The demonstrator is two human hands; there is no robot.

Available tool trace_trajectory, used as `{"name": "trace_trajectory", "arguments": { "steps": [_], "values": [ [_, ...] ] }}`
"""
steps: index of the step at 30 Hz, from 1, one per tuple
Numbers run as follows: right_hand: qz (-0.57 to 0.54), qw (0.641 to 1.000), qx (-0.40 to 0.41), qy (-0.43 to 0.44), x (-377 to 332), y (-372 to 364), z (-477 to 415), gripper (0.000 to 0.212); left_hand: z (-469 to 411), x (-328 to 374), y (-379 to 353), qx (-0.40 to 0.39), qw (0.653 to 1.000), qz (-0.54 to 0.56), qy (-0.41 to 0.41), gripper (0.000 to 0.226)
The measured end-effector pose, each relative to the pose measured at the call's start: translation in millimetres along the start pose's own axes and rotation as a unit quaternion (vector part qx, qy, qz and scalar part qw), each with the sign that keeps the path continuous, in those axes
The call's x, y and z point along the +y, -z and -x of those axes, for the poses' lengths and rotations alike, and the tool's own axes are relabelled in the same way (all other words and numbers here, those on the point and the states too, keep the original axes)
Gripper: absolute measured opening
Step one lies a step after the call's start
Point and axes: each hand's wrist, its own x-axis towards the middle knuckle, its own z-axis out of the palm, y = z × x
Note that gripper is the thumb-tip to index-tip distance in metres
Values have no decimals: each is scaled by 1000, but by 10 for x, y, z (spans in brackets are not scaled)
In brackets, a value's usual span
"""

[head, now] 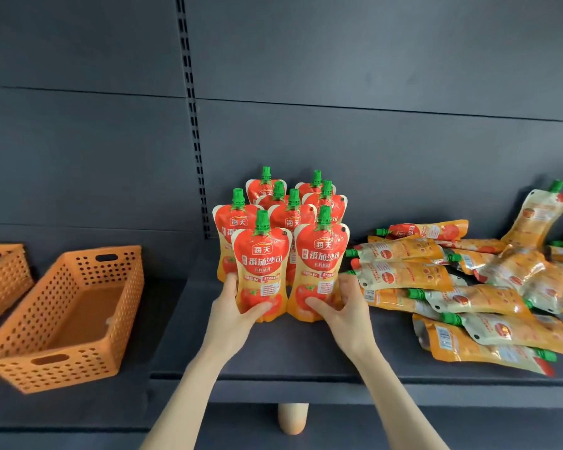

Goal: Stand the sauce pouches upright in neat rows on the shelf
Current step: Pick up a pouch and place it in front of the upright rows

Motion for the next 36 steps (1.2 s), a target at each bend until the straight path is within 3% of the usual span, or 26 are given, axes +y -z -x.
{"name": "trace_trajectory", "arguments": {
  "steps": [10,21,31,36],
  "values": [
    [90,996,12,-5,43,-54,5,46,-8,-35,61,14,999,-29,-2,52],
    [98,995,-33,-3,23,-85,14,50,18,-35,53,9,998,-68,10,47],
    [151,989,-2,1,35,18,124,63,219,-59,32,114,978,-173,-1,75],
    [176,983,24,38,-47,305,203,39,512,112,-89,177,957,-213,-92,45]
  ]
}}
